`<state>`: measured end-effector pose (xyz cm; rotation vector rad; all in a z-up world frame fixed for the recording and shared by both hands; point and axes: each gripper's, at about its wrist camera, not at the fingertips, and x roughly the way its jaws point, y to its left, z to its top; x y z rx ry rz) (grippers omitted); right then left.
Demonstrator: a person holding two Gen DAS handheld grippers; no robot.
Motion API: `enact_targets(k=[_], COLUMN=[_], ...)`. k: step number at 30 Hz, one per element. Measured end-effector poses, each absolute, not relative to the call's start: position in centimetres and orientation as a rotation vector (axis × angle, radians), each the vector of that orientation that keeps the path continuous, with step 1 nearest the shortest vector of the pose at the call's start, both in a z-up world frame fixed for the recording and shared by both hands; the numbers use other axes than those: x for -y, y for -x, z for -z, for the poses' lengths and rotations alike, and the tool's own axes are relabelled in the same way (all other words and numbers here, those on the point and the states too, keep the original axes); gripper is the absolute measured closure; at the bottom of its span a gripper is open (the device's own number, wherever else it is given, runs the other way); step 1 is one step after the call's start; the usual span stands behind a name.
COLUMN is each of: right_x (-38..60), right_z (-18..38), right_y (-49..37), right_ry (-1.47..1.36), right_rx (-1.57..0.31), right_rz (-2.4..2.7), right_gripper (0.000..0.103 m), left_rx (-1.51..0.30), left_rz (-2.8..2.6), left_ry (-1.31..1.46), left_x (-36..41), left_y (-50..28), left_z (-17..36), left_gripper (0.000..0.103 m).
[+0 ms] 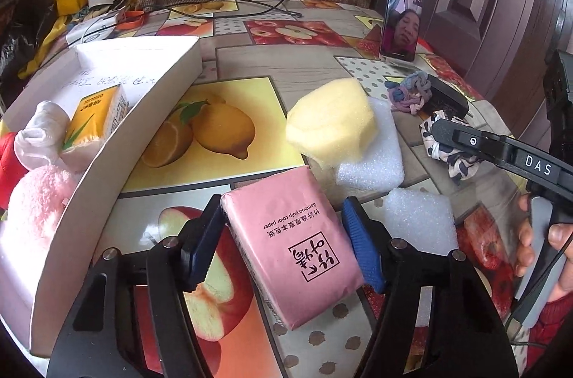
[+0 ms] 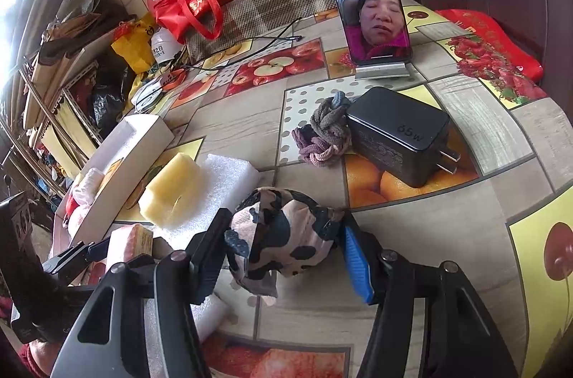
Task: Organize soft objects
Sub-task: 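Close left gripper on the pink tissue pack and lift it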
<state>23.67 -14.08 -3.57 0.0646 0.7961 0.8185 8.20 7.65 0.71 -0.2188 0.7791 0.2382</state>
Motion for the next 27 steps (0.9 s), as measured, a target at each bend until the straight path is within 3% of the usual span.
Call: enact_targets(k=[2, 7, 27], right_x=[14.5, 14.9, 13.9], right_z=[3.0, 1.8, -1.5], right_y=[-23.4, -22.1, -17.0], right_ry=[-0.083, -0.119, -0.17], right_rx=[-0.759, -0.669, -0.449], right_rz=[-0.823, -0.842, -0.892], right_gripper=[0.046, 0.047, 0.048], left_rx=[-0.736, -0.603, -0.397], left_rz=[-0.232, -0.269, -0.347], left_ry=[0.207, 0.125, 0.123], left_x=[-7.4, -6.7, -9.2], left_y=[-7.6, -6.1, -3.2], left_z=[-1.3, -3.1, -6.2], left_gripper=[0.043, 0.043, 0.043])
